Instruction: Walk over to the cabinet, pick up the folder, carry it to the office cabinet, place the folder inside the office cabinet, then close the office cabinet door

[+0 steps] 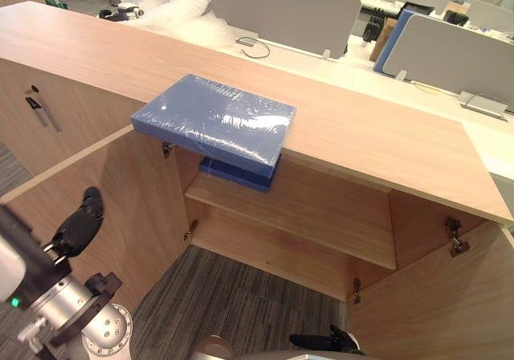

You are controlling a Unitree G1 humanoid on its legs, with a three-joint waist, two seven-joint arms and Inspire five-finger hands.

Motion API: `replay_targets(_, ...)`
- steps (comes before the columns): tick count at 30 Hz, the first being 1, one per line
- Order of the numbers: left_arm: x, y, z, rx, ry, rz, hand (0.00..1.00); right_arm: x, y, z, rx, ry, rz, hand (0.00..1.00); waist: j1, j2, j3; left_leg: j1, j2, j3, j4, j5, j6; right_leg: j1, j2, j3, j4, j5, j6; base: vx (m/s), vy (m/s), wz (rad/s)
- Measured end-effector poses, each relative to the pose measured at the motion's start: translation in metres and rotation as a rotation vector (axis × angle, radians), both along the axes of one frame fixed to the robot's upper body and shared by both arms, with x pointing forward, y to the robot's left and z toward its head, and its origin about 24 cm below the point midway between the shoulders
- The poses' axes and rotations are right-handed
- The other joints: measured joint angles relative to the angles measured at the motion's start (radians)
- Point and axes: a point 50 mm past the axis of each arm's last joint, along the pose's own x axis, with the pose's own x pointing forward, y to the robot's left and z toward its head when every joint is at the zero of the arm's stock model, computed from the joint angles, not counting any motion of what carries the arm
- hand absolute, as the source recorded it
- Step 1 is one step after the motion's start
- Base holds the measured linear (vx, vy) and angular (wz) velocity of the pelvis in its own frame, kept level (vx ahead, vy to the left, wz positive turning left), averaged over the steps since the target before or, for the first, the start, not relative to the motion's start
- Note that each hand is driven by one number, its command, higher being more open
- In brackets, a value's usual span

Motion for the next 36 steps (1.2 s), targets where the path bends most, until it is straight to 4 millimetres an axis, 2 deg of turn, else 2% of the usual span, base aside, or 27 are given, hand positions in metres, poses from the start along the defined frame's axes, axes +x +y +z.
replay_targets(5,0.013,0.0,0.018,0.189,0.019,-0.054,1.0,0.004,-0.008,0.001,-0.024,-0.005,0.038,1.0,-0.011,0.022,0.014,0.032,0.014,0.027,-0.034,0.015,-0.002,-0.001,0.009,0.034,-0.005,0.005,-0.007,-0.02,0.039,-0.18)
replay_targets(10,0.035,0.007,0.017,0.299,0.111,-0.113,1.0,0.005,-0.015,0.001,-0.033,-0.007,0.053,1.0,-0.019,0.032,0.022,0.062,0.032,0.038,-0.082,0.041,-0.009,0.0,0.024,0.047,-0.009,0.005,-0.015,-0.04,0.007,-0.09)
replay_targets(16,0.071,0.019,0.012,0.482,0.307,-0.18,1.0,0.004,-0.017,0.001,-0.04,0.002,0.098,1.0,-0.022,0.02,0.035,0.076,0.045,0.056,-0.114,0.063,-0.014,-0.018,0.03,0.08,0.013,0.001,-0.032,-0.08,-0.001,-0.1)
replay_targets(21,0.083,0.025,0.012,0.544,0.379,-0.191,1.0,0.006,-0.017,0.002,-0.047,-0.002,0.135,1.0,-0.021,0.001,0.043,0.084,0.046,0.064,-0.114,0.063,-0.014,-0.021,0.03,0.094,0.02,0.0,-0.035,-0.06,0.001,-0.07)
replay_targets(25,0.088,0.029,0.006,0.598,0.466,-0.195,1.0,0.006,-0.017,0.002,-0.052,-0.004,0.152,1.0,-0.021,-0.002,0.043,0.087,0.046,0.075,-0.116,0.063,-0.014,-0.029,0.029,0.111,0.025,0.0,-0.035,-0.03,0.006,-0.09)
replay_targets(27,0.097,0.028,0.004,0.646,0.508,-0.225,1.0,0.007,-0.018,0.002,-0.057,-0.003,0.174,1.0,-0.021,-0.003,0.045,0.087,0.046,0.078,-0.115,0.064,-0.013,-0.033,0.028,0.118,0.03,0.0,-0.037,-0.02,0.0,-0.04)
replay_targets(30,0.111,0.026,0.007,0.733,0.54,-0.252,1.0,0.011,-0.017,0.004,-0.07,-0.014,0.25,1.0,-0.022,-0.011,0.048,0.087,0.046,0.078,-0.116,0.067,-0.014,-0.041,0.026,0.128,0.042,-0.005,-0.045,0.0,0.0,0.0)
replay_targets(36,0.123,0.027,0.01,0.837,0.597,-0.261,1.0,0.012,-0.021,0.004,-0.079,-0.019,0.258,1.0,-0.035,-0.017,0.047,0.091,0.046,0.081,-0.129,0.081,-0.015,-0.055,0.024,0.14,0.05,-0.006,-0.047,-0.02,-0.008,-0.02)
